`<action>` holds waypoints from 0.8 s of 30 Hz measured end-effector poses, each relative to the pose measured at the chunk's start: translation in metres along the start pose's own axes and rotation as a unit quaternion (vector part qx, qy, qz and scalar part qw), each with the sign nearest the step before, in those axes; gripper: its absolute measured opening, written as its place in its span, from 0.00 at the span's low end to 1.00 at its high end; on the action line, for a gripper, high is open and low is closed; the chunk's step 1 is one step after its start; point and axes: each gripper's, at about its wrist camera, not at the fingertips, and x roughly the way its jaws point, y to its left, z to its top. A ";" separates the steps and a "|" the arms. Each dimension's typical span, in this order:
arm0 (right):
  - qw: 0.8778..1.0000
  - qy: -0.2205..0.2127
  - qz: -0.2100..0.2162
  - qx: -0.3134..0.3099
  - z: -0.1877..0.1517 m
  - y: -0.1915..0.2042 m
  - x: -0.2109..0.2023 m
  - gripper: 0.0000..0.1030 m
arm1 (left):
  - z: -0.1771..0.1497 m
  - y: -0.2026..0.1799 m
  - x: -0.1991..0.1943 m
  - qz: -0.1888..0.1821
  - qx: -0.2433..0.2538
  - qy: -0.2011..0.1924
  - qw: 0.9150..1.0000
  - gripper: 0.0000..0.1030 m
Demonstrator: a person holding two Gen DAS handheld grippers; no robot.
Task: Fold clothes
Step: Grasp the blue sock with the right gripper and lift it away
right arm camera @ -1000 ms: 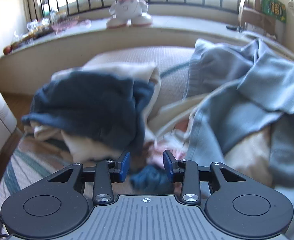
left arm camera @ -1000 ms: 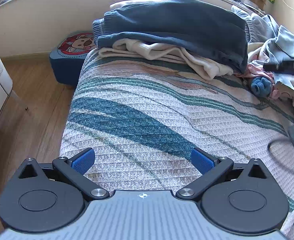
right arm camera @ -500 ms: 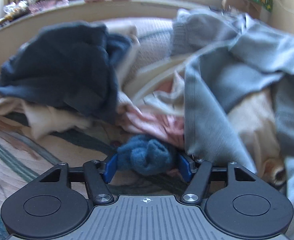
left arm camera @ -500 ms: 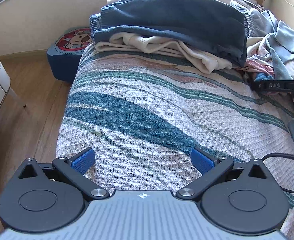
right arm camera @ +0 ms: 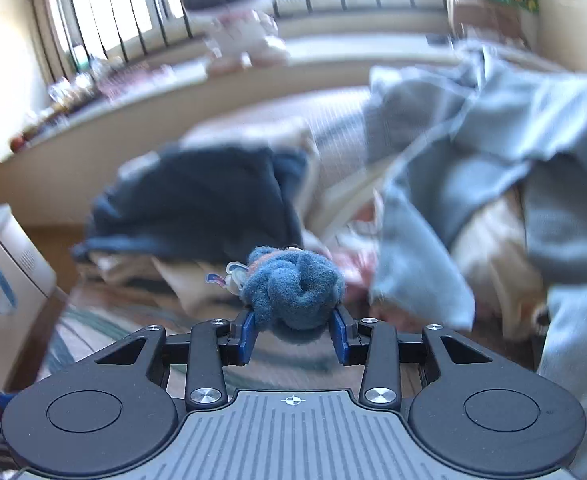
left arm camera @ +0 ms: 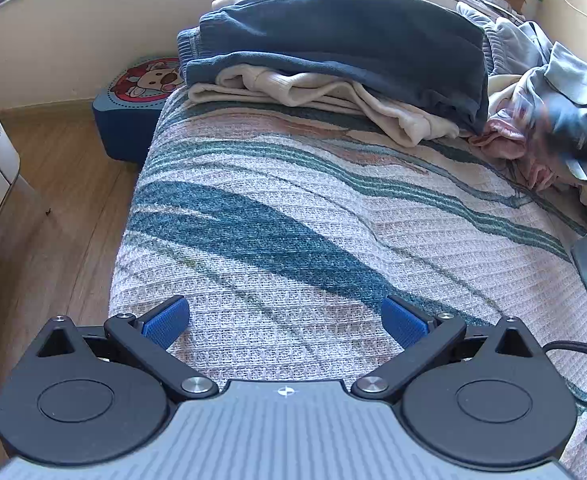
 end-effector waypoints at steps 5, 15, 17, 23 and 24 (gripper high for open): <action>0.997 -0.067 -0.030 -0.023 0.048 -0.001 0.016 0.36 | 0.000 0.001 -0.001 -0.001 -0.001 -0.004 1.000 1.00; 0.995 -0.090 -0.032 -0.033 0.125 0.016 0.118 0.37 | 0.004 0.015 0.003 0.013 -0.008 -0.001 1.000 1.00; 0.996 -0.083 -0.030 -0.025 0.130 0.018 0.140 0.37 | 0.005 0.019 0.005 0.018 -0.011 0.002 1.000 1.00; 0.998 -0.049 -0.041 -0.016 0.131 0.022 0.181 0.44 | 0.008 0.032 0.014 0.021 -0.025 0.014 0.999 1.00; 0.998 -0.051 -0.040 -0.017 0.130 0.022 0.178 0.46 | 0.009 0.032 0.014 0.020 -0.026 0.014 0.999 1.00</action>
